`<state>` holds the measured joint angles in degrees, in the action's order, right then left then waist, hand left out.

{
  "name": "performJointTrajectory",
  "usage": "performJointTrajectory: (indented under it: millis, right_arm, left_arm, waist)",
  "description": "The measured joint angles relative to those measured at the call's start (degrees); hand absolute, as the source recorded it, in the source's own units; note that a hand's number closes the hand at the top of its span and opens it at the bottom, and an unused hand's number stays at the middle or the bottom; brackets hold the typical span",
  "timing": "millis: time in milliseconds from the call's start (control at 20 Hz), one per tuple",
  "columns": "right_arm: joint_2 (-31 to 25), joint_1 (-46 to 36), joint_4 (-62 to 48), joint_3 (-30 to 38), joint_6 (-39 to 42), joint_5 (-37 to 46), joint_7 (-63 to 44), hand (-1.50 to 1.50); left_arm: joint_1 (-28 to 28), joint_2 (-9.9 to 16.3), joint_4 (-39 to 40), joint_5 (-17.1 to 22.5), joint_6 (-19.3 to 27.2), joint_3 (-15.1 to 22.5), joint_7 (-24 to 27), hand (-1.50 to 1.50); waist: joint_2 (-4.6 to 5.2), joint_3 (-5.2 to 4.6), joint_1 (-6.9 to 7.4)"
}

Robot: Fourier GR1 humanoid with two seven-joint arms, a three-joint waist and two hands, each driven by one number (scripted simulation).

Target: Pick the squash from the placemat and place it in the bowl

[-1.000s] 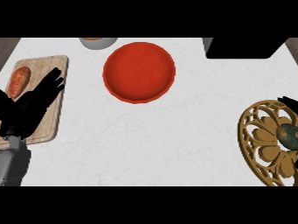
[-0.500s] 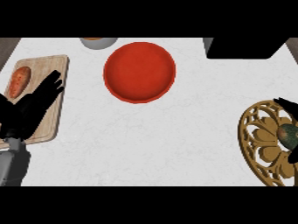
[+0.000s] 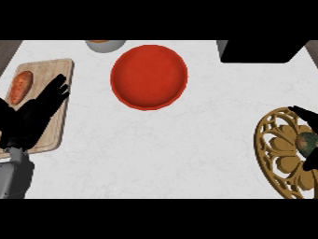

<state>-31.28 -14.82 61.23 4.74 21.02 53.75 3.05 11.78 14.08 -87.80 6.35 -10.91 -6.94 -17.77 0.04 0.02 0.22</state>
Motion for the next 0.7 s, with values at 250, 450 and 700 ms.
performJointTrajectory:
  millis: [250,450,700]
  right_arm:
    - [-0.06,-1.72,-3.70,0.25,-2.53,1.49,3.96,1.50]
    - [-0.16,-3.71,-7.68,1.16,-5.87,2.30,7.27,1.50]
    - [0.06,-3.36,-7.15,1.44,-7.68,2.96,9.24,1.50]
  left_arm:
    - [0.46,-0.87,0.64,-0.97,0.21,0.13,0.31,0.00]
    - [0.46,-0.55,1.31,-1.13,-0.46,-0.52,1.05,0.00]
    - [0.40,-0.12,2.07,-0.88,-1.55,-1.47,1.90,0.00]
  waist:
    - [-0.09,-0.19,-0.08]
    - [-0.12,-0.27,-0.06]
    - [-0.17,-0.34,-0.20]
